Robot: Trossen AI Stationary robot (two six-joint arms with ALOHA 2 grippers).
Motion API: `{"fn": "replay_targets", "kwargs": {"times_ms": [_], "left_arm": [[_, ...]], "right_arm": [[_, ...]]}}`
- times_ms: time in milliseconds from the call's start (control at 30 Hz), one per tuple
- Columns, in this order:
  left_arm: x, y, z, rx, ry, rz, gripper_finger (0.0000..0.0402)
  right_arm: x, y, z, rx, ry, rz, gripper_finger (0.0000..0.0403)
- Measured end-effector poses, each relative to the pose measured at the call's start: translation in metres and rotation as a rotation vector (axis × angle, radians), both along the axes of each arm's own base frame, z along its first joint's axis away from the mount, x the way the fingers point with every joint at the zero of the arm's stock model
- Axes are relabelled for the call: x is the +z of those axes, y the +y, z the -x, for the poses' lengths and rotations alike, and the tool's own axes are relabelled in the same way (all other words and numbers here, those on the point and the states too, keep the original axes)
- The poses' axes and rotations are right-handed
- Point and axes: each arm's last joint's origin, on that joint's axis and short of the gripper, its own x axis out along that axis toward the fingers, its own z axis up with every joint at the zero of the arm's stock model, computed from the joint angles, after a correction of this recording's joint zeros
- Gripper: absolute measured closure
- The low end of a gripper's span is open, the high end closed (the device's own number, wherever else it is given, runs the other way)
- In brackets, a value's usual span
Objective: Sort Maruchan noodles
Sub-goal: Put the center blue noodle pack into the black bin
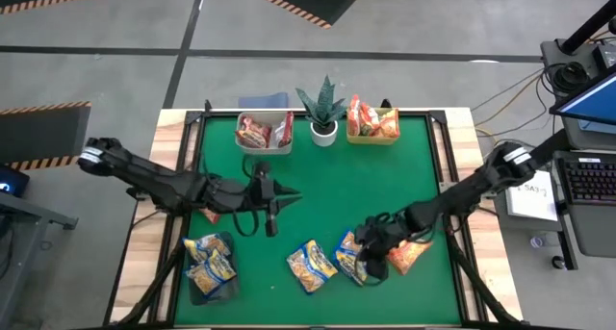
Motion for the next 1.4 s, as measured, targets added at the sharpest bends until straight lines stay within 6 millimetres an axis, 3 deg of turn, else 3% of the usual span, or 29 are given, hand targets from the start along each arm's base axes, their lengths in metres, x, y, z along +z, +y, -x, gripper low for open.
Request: {"fn": "replay_targets", "kwargs": {"times_ms": [167,333,567,833,1133,1400], "left_arm": [[-0.018,-0.018,-0.017,-0.044,0.021,-0.023,0.0363],[-0.024,-0.025,-0.031,-0.047,0.028,-0.036,0.0363],[-0.041,-0.029,-0.045,-0.044,0.089,-0.062,0.0363],[-0.069,-0.029,-0.059,-0.039,0.186,-0.120,0.0363],[-0.112,-0.026,-0.076,-0.102,0.325,-0.117,0.0363],[-0.149,-0.014,-0.090,-0.081,0.421,-0.079,0.0363]], "right_arm": [[-0.027,0.003,-0.007,-0.034,0.058,0.080,0.0351],[-0.038,-0.002,-0.018,-0.118,0.014,0.140,0.0351],[-0.029,-0.029,-0.034,-0.393,-0.148,0.273,0.0351],[-0.010,-0.057,-0.038,-0.423,-0.211,0.329,0.0351],[0.016,-0.067,-0.019,-0.448,-0.256,0.387,0.0351],[0.007,-0.074,0.000,-0.563,-0.248,0.383,0.0351]]}}
